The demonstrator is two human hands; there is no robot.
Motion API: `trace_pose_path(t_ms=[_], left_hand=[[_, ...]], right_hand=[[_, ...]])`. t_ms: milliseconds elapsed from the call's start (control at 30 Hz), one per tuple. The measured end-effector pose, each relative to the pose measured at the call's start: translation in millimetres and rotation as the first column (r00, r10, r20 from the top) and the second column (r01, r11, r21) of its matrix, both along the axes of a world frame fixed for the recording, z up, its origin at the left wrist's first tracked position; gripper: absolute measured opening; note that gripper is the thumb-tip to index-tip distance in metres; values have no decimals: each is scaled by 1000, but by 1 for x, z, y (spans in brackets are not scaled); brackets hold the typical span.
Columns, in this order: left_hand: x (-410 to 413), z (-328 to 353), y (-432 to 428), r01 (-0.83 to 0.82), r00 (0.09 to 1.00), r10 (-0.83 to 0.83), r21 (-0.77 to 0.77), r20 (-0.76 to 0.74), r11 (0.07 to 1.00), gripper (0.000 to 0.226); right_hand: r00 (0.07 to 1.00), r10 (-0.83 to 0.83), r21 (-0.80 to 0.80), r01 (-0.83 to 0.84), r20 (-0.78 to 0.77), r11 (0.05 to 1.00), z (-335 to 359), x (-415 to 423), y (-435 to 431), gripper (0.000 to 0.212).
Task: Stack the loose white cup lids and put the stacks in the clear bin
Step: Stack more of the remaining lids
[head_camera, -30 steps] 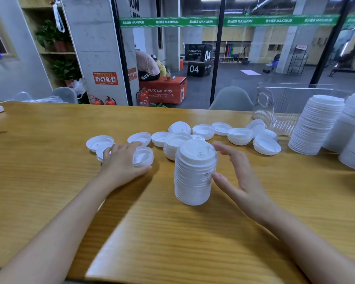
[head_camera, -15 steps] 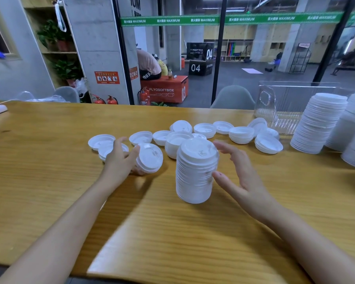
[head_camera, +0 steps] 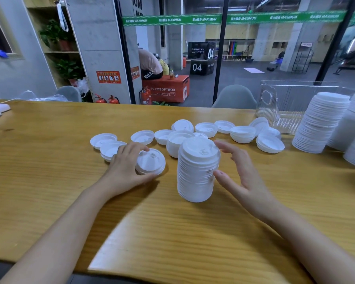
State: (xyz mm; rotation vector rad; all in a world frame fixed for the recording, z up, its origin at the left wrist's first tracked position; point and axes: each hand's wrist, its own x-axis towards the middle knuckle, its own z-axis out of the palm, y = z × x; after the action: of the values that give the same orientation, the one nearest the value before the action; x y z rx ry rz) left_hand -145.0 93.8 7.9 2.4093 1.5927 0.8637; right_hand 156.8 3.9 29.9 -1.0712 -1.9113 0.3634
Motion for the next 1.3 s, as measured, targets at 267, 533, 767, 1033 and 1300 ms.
trace_pose_path(t_ms=[267,533,767,1033,1300], left_hand=[[-1,1,-1,-4,1000,4,-10,18,1000,65],[30,40,-26,16,875,-35,45,484,999,54],[71,68,-56,252,855,-214,-17,473,968,49],[85,67,-59,268,883,-235,-27,407,963,53],[86,65,-59,268,892,-236,-30,385,963,54]], right_hand=[[1000,-25,65,26,-8,998,-2,0,3,50],[996,-77,119,82,-48,989,-4,0,7,50],[988,-120,147,133,-99,980,-4,1,8,51],[990,-110,136,122,-93,983,-6,2,9,55],[995,-66,129,76,-81,989,-5,2,7,54]])
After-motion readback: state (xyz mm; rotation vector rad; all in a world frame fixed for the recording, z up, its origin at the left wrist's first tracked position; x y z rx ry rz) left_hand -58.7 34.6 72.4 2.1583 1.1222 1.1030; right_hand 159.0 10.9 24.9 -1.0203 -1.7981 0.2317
